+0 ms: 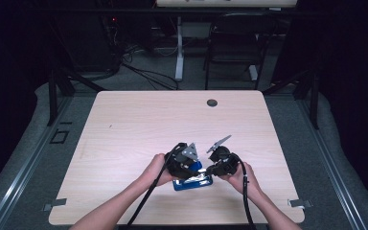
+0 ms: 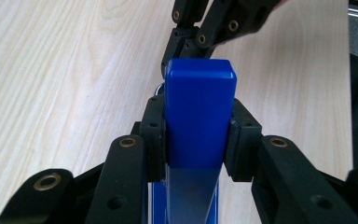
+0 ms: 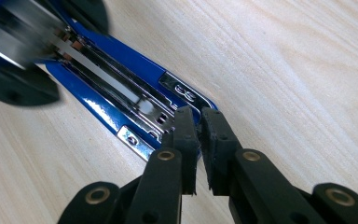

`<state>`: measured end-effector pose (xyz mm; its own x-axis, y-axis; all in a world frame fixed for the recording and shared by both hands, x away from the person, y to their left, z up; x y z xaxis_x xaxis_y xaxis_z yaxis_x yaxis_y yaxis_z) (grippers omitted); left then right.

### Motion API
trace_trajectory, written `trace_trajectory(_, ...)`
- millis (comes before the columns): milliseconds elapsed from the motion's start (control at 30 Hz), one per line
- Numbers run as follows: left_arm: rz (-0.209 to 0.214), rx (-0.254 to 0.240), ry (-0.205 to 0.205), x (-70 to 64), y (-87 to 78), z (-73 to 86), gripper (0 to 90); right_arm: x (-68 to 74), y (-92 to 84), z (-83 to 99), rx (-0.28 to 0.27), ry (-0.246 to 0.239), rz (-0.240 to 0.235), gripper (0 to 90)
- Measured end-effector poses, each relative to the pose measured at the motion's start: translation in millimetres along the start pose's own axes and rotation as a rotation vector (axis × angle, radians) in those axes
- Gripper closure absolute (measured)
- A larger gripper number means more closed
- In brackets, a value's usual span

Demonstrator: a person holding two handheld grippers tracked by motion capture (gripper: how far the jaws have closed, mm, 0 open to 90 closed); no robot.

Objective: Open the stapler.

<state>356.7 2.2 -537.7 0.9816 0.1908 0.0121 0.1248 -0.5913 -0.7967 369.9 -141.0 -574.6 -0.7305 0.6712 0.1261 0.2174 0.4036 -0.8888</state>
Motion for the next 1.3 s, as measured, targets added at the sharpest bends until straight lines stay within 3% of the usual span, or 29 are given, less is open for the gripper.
trace_trajectory(233,0.008,-0.016,-0.002,1.0,-20.2,14.2,66.1,0.1,-0.2,-0.1,0.001,0.001,0.006,85.5)
trace_trajectory(300,0.014,-0.031,0.000,1.4,-23.6,18.5,66.1,1.6,0.3,-0.5,-0.008,0.019,0.008,85.5)
trace_trajectory(433,0.014,-0.049,-0.001,0.8,-27.8,24.9,66.1,1.6,-0.3,-0.4,0.001,0.010,0.012,85.5)
trace_trajectory(700,0.019,-0.063,-0.003,2.1,-25.7,23.3,66.1,3.7,0.9,-2.2,-0.006,0.020,0.019,85.0)
trace_trajectory(733,0.021,-0.062,-0.001,2.0,-25.6,22.7,66.0,2.2,-1.6,-2.3,0.012,-0.003,0.025,84.0)
trace_trajectory(800,0.017,-0.063,0.005,1.8,-24.7,21.1,66.0,2.9,-6.9,-5.6,-0.029,0.016,-0.012,81.6)
trace_trajectory(933,0.014,-0.059,0.006,1.2,-23.3,19.3,66.1,3.9,-7.6,-6.2,-0.037,0.016,-0.027,81.0)
trace_trajectory(1000,0.012,-0.058,0.004,1.2,-23.0,19.1,66.0,4.4,-12.5,-7.3,-0.030,-0.008,-0.019,82.2)
trace_trajectory(1067,0.013,-0.052,0.005,1.1,-23.3,18.9,66.0,5.6,-21.5,-10.5,-0.066,-0.026,-0.035,84.7)
trace_trajectory(1200,0.013,-0.051,0.003,0.9,-22.6,18.0,65.9,19.0,-43.9,-21.0,-0.210,-0.077,-0.096,90.0)
trace_trajectory(1300,0.012,-0.049,0.002,1.0,-22.3,17.4,65.9,32.1,-53.2,-28.3,-0.265,-0.111,-0.126,90.0)
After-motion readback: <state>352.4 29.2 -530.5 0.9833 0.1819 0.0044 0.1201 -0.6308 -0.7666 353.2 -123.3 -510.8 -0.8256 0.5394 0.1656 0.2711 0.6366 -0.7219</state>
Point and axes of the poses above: each handheld gripper's, and its own axes: y roughly forward along the jaws, z roughly out of its underside, x roughly to its left, the point moved 5 cm from there along y, roughly forward along the jaws, and after that the axes turned 1 degree about y, right-handed, at the moved point
